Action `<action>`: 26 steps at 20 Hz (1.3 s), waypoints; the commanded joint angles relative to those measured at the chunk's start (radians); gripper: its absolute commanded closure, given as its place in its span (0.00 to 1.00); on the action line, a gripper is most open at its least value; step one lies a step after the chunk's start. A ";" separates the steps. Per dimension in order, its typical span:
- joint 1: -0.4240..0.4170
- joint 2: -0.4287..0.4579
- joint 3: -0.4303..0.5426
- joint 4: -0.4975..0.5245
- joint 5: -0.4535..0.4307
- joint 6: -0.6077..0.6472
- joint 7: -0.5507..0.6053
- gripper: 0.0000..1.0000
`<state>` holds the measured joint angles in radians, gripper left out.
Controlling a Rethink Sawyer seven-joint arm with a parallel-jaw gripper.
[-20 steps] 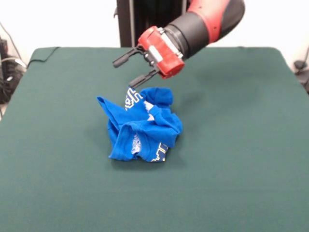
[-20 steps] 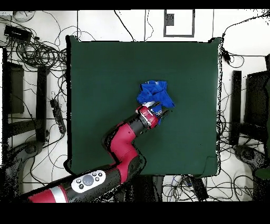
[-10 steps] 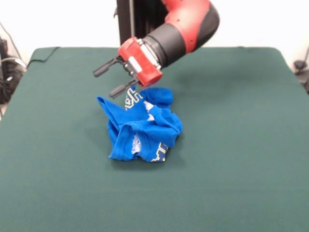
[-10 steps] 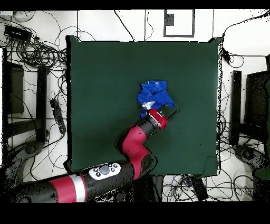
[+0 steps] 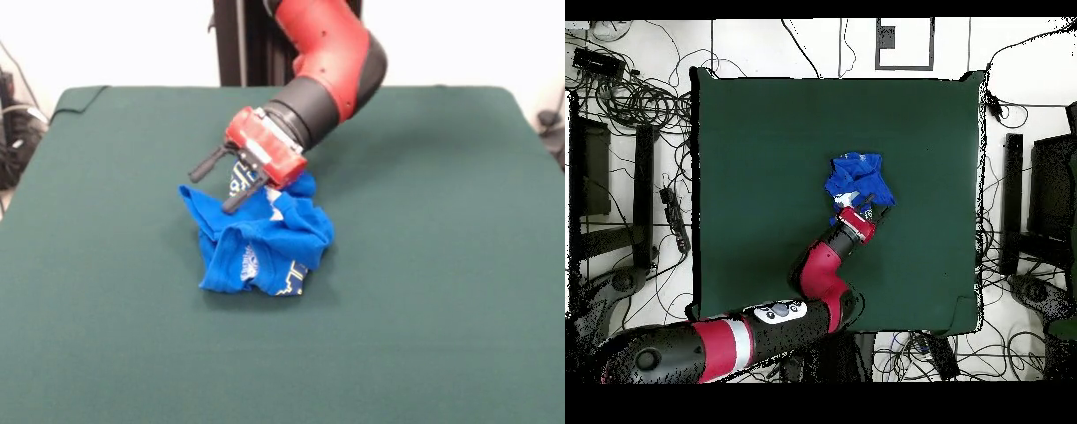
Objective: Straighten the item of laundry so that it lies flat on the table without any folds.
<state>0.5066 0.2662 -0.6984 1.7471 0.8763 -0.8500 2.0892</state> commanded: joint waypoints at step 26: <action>0.150 -0.060 0.068 -0.087 0.097 0.152 -0.181 0.00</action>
<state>0.5834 0.1015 -0.6100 1.7400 0.8299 -0.8475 2.2143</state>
